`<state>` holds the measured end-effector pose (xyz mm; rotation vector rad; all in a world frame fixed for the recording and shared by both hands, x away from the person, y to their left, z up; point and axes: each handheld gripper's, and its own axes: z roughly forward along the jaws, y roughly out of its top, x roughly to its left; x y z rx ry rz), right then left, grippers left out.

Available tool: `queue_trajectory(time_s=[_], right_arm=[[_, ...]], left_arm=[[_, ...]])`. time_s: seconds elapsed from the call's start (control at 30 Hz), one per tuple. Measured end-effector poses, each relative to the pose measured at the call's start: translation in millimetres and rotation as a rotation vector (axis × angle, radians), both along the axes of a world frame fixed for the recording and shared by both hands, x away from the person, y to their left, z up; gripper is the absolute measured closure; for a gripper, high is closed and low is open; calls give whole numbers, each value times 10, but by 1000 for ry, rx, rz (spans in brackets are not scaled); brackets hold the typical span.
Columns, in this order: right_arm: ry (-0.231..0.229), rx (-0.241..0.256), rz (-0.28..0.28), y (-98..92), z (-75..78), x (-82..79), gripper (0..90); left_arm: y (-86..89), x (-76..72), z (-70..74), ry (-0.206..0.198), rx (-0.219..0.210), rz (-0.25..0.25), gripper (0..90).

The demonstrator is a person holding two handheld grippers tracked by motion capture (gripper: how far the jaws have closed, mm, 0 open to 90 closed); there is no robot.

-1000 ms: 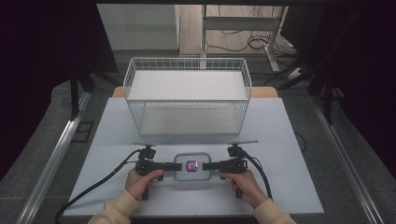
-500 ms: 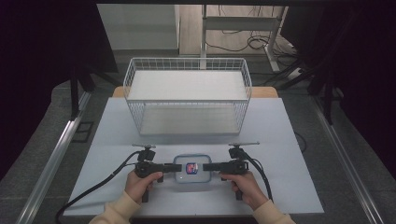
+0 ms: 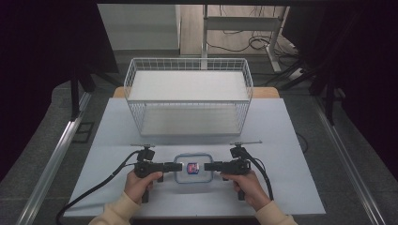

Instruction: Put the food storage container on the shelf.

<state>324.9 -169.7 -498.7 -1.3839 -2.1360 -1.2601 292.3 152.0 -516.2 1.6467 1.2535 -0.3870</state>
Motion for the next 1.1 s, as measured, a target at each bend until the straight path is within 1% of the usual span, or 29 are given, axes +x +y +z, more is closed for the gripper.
queue_trajectory(time_s=[0.07, 0.27, 0.47, 0.57, 0.7, 0.8, 0.93, 1.1], right_arm=[[-3, 5, 1, -5, 15, 1, 498], [-17, -5, 4, 4, 42, -10, 496], [-37, -4, 5, 18, 94, -15, 496], [-48, -10, 6, 37, 122, -14, 495], [-62, -8, 9, 30, 173, -9, 495], [-82, -10, 6, 21, 252, -5, 495], [-104, -5, 6, 21, 354, 15, 495], [-139, 1, 13, 46, 485, 50, 495]], left_arm=[[8, 1, 11, -4, -5, -1, 531], [5, -4, 25, -6, -6, 2, 530], [22, -12, 74, -22, -11, 11, 530], [33, -8, 101, -31, -5, 4, 530], [19, 0, 172, -48, -3, 6, 530], [13, 24, 240, -64, -7, 1, 530], [19, 49, 362, -92, 4, 1, 531], [50, 79, 505, -120, 7, 6, 531]])
